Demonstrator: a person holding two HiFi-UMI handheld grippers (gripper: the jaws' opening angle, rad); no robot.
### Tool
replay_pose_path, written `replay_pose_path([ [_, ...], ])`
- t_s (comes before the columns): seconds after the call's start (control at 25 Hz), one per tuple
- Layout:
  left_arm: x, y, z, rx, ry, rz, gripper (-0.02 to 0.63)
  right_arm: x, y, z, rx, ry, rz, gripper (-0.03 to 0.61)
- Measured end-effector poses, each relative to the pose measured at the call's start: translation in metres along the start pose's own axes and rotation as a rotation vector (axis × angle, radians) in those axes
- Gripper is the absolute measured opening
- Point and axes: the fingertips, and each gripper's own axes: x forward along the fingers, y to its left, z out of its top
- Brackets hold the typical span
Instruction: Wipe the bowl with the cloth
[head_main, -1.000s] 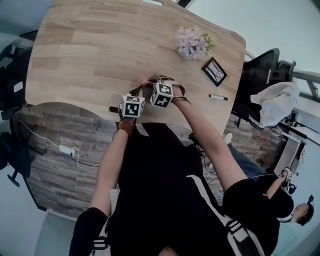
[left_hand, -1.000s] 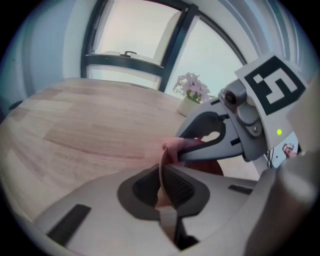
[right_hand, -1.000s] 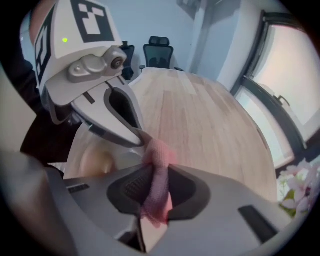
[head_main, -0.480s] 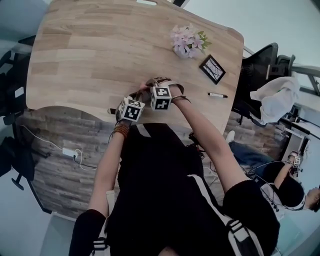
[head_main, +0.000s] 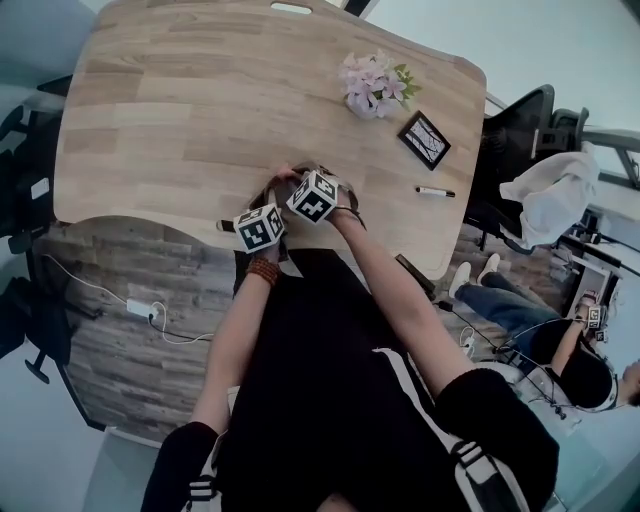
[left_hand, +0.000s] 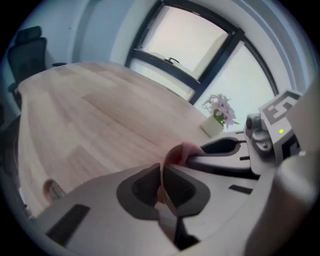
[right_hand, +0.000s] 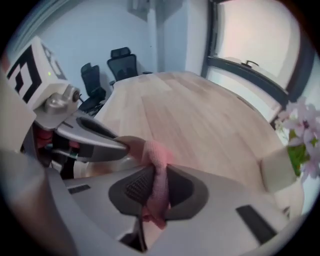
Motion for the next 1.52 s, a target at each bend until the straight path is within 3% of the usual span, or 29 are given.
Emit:
replay_pose_path([
  [0.12, -0.008, 0.006, -0.004, -0.071, -0.049, 0.064, 0.024, -0.004, 0.001, -0.008, 0.158, -0.034, -0.026, 0.051],
  [0.2, -0.005, 0.006, -0.008, -0.023, 0.001, 0.039, 0.029, -0.005, 0.006, -0.011, 0.08, -0.033, -0.014, 0.046],
  [0.28, -0.003, 0.007, -0.005, 0.105, 0.066, -0.03, 0.071, -0.006, 0.01, -0.012, -0.097, -0.009, 0.023, 0.054],
  [0.36, 0.0, 0.002, 0.002, 0.304, 0.119, -0.116, 0.152, -0.005, 0.011, -0.01, -0.259, 0.019, 0.082, 0.054],
  [0.44, 0.005, -0.012, 0.002, 0.489, 0.2, -0.212, 0.138, -0.004, 0.014, -0.007, -0.406, 0.051, 0.138, 0.054],
  [0.48, 0.008, -0.019, -0.001, 0.557, 0.246, -0.248, 0.091, -0.002, 0.016, -0.005, -0.475, 0.067, 0.159, 0.055],
  [0.52, 0.01, -0.025, -0.004, 0.604, 0.292, -0.269, 0.034, -0.001, 0.018, -0.004, -0.535, 0.083, 0.173, 0.054],
  [0.56, 0.013, -0.027, -0.006, 0.621, 0.33, -0.276, 0.031, 0.001, 0.02, -0.004, -0.582, 0.099, 0.182, 0.058],
  [0.68, 0.016, -0.024, -0.004, 0.51, 0.348, -0.254, 0.017, 0.003, 0.016, 0.0, -0.579, 0.106, 0.178, 0.064],
  [0.8, 0.012, -0.022, 0.005, 0.366, 0.234, -0.179, 0.017, 0.004, 0.01, 0.003, -0.388, 0.062, 0.117, 0.051],
  [1.0, -0.004, -0.006, 0.006, 0.005, 0.043, -0.047, 0.026, -0.002, 0.006, 0.004, -0.092, -0.027, -0.026, 0.054],
  [1.16, -0.013, 0.01, -0.006, -0.22, -0.018, 0.017, 0.029, -0.004, 0.003, -0.012, 0.229, -0.052, -0.02, 0.043],
  [1.24, -0.012, 0.01, -0.01, -0.251, 0.005, 0.012, 0.038, -0.005, 0.004, -0.012, 0.216, -0.05, -0.006, 0.037],
  [1.32, -0.01, 0.002, -0.008, -0.114, 0.054, -0.046, 0.038, -0.013, 0.002, -0.005, 0.032, -0.051, -0.016, 0.034],
  [1.4, -0.015, -0.01, 0.008, 0.139, 0.07, -0.107, 0.071, -0.03, -0.002, 0.013, -0.227, -0.078, -0.058, 0.029],
  [1.48, -0.028, -0.027, 0.042, 0.397, 0.016, -0.126, 0.089, -0.055, -0.002, 0.042, -0.438, -0.143, -0.124, 0.028],
  [1.52, -0.037, -0.038, 0.062, 0.495, -0.023, -0.124, 0.062, -0.07, -0.002, 0.057, -0.501, -0.184, -0.172, 0.029],
])
